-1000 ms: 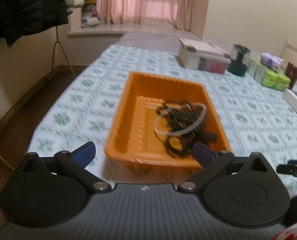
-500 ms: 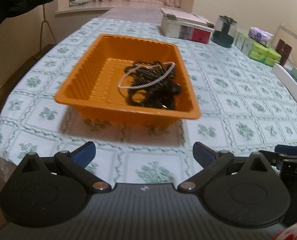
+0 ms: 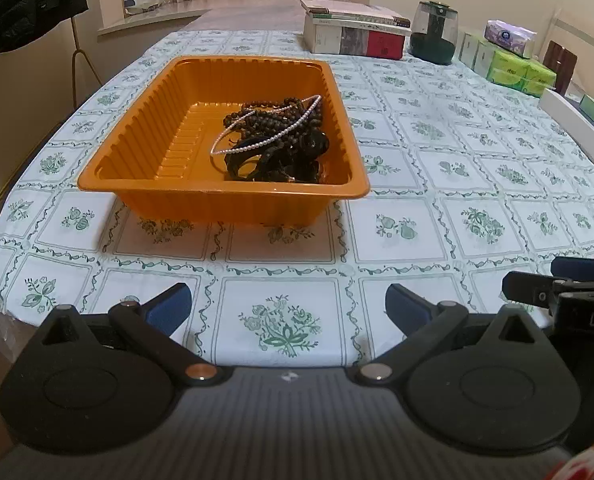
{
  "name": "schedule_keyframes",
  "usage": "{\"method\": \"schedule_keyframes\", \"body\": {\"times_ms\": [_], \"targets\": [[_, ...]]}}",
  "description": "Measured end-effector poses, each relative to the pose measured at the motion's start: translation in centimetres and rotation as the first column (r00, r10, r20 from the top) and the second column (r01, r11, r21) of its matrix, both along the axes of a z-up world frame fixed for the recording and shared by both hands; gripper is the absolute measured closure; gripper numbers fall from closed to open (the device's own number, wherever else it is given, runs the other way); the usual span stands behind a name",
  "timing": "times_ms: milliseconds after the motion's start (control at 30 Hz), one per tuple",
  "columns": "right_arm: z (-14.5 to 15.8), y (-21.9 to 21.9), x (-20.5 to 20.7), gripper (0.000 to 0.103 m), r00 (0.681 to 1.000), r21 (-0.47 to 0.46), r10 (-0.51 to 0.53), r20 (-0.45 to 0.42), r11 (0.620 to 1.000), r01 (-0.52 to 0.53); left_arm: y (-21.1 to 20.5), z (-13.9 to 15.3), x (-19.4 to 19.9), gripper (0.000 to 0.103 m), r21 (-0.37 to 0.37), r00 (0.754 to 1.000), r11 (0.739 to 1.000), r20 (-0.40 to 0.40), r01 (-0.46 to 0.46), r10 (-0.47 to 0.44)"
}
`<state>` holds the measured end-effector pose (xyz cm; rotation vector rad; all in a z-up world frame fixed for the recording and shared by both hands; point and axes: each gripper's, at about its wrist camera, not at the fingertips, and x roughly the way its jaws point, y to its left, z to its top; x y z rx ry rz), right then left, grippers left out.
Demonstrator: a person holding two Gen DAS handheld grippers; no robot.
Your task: Organize jewelry
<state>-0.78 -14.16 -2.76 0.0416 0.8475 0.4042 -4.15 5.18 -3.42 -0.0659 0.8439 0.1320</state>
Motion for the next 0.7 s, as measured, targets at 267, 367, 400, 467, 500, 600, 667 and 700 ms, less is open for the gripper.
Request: {"method": "schedule_keyframes", "body": {"times_ms": [267,367,400,467,500,600,667,700], "targets": [[0.08,0.25,-0.20,0.032,1.000,-0.006,0.009,0.014,1.000,-0.009,-0.10,-0.05,-0.07,0.001,0.009,1.000,1.000,0.000,-0.005,0.005],[0.10,0.35,-0.22,0.032,1.000,-0.006,0.013,0.016,1.000,-0.013,-0.09,0.01,-0.05,0.001,0.013,1.000,1.000,-0.001,-0.003,0.003],[0.09,0.39,-0.23,0.032,1.000,-0.008,0.014,0.017,1.000,-0.014,-0.10,0.03,-0.05,0.001,0.013,1.000,1.000,-0.001,-0.002,0.002],[0.06,0.40,-0.25,0.032,1.000,-0.008,0.015,0.017,1.000,-0.015,-0.12,0.03,0.01,0.001,0.012,1.000,1.000,0.000,0.000,0.000],[0.06,0.41,-0.25,0.032,1.000,-0.008,0.015,0.016,1.000,-0.015,-0.14,0.04,0.03,0.001,0.011,1.000,1.000,0.000,0.001,-0.001],[0.01,0.43,-0.21,0.032,1.000,-0.011,0.015,0.016,1.000,-0.015,-0.24,0.05,0.10,0.001,0.012,1.000,1.000,0.000,0.006,-0.006],[-0.01,0.43,-0.16,0.032,1.000,-0.011,0.015,0.015,1.000,-0.014,-0.26,0.06,0.19,0.001,0.012,1.000,1.000,0.000,0.008,-0.008],[-0.01,0.42,-0.16,0.032,1.000,-0.011,0.015,0.014,1.000,-0.015,-0.28,0.06,0.20,0.001,0.012,1.000,1.000,0.000,0.008,-0.008]]}}
